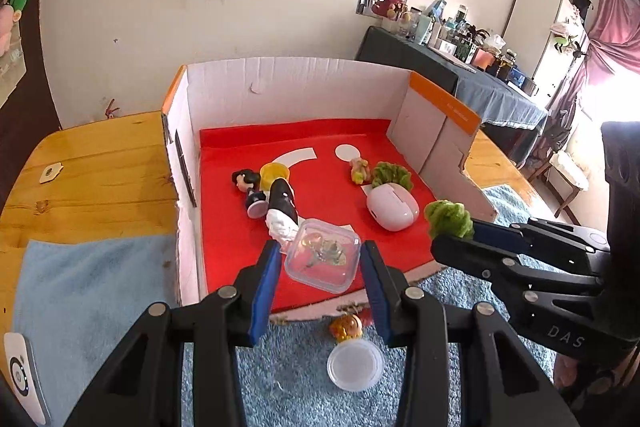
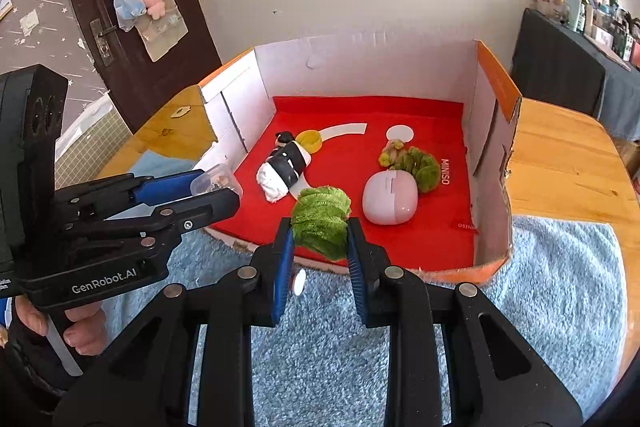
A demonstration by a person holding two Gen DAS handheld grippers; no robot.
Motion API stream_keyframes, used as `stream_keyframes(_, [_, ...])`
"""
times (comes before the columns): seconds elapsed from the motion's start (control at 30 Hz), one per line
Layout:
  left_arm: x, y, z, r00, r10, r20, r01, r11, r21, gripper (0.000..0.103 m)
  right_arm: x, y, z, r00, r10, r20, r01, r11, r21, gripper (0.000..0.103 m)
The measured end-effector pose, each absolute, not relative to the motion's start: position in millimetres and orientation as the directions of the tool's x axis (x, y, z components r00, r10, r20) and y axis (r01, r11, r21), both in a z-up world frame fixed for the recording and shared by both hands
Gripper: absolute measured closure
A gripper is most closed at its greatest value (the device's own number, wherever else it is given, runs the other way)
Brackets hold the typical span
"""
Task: Organize objects
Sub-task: 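Lift the clear plastic box with the left tool while the right tool carries the plush toward the red box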
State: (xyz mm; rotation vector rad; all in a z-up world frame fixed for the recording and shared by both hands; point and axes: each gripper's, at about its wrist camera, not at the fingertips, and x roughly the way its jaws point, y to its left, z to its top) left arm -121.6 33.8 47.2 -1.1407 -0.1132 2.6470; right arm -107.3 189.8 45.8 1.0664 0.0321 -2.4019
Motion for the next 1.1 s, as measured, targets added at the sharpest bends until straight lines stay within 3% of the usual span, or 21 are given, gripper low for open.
stream_keyframes(1.1, [-161.4,29.2,8.8,-0.555,0.255,-0.792,-0.187,-0.966,-0.180,0.060,-156.7,174.1,6.5,-0.457,-0.432,-0.778,0.462,-0.862,0.208,0.079])
